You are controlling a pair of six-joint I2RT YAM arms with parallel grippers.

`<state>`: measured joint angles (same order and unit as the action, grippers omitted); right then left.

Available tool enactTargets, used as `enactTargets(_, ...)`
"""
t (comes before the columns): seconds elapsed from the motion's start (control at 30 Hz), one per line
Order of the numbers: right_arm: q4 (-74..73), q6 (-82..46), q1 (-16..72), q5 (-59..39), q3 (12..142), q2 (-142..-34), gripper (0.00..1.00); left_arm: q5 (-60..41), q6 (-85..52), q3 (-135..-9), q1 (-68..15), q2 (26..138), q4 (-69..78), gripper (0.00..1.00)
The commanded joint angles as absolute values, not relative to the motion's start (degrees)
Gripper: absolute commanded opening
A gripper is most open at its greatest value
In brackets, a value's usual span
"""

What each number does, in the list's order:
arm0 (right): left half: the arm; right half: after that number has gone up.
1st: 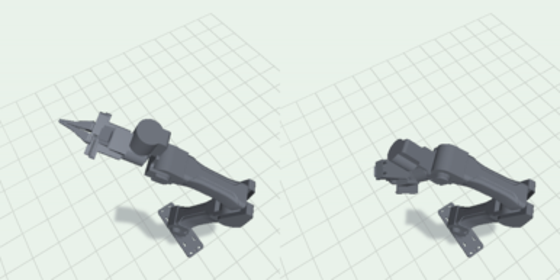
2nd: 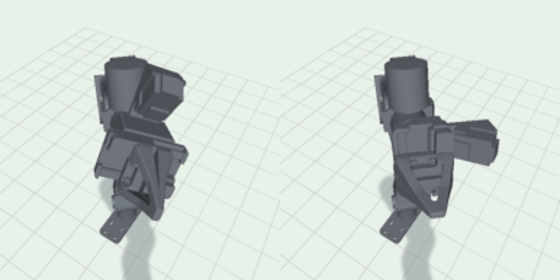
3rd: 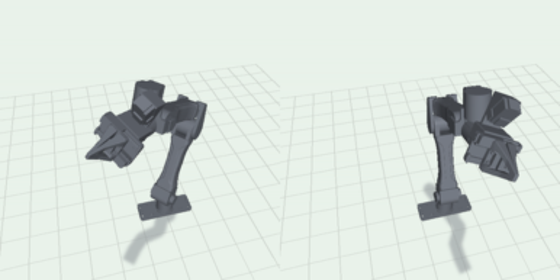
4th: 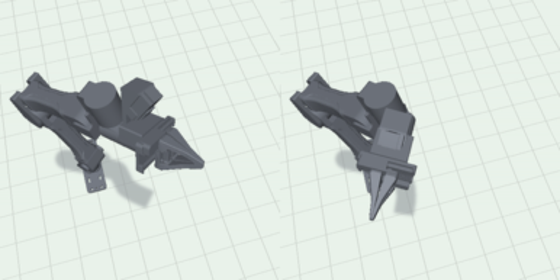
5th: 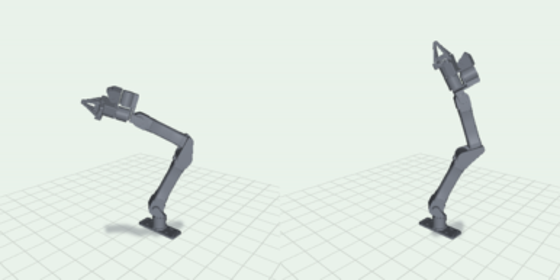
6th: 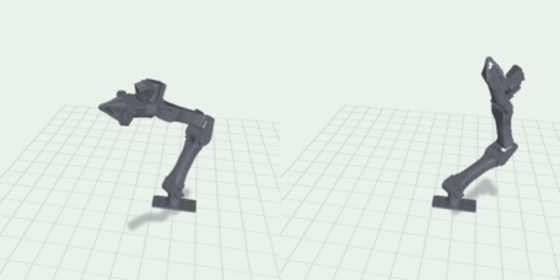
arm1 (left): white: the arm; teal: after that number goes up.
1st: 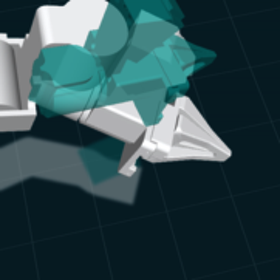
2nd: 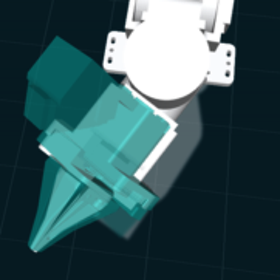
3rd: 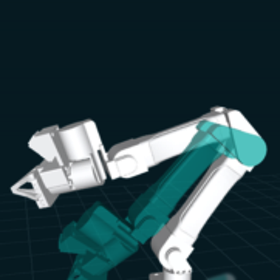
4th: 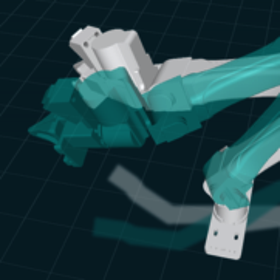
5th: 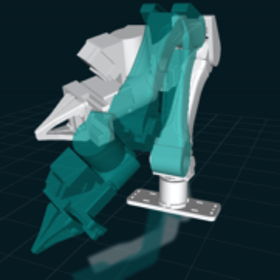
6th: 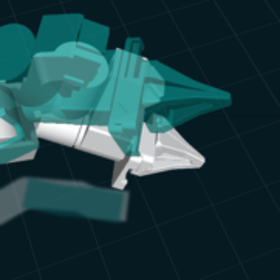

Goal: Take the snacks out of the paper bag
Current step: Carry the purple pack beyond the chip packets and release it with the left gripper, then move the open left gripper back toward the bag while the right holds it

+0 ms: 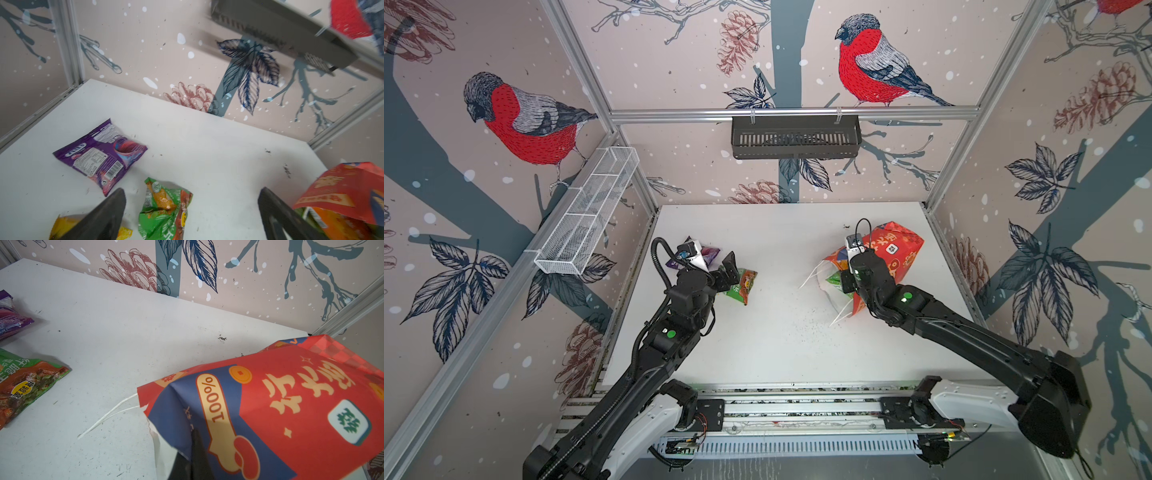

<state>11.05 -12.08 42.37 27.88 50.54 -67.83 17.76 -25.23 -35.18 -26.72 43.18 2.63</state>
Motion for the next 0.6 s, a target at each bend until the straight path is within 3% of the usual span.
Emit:
enactTargets(0.0,7.6,-14.0,41.6,25.4,50.1,-67.5,0.04,15.2,-27.1,-33.3,-29.9,39.0,3.4,0.99)
enactTargets(0.23,6.6,-16.2,38.8,22.0,49.4,-66.8,0.03,16.0,-31.1,-23.8,-38.5,33.5,11.3,0.99)
enactTargets(0.57,6.8,-16.3,36.3,19.8,48.7,-65.2,0.01,19.0,-29.2,-23.4,-48.3,46.7,20.5,0.99)
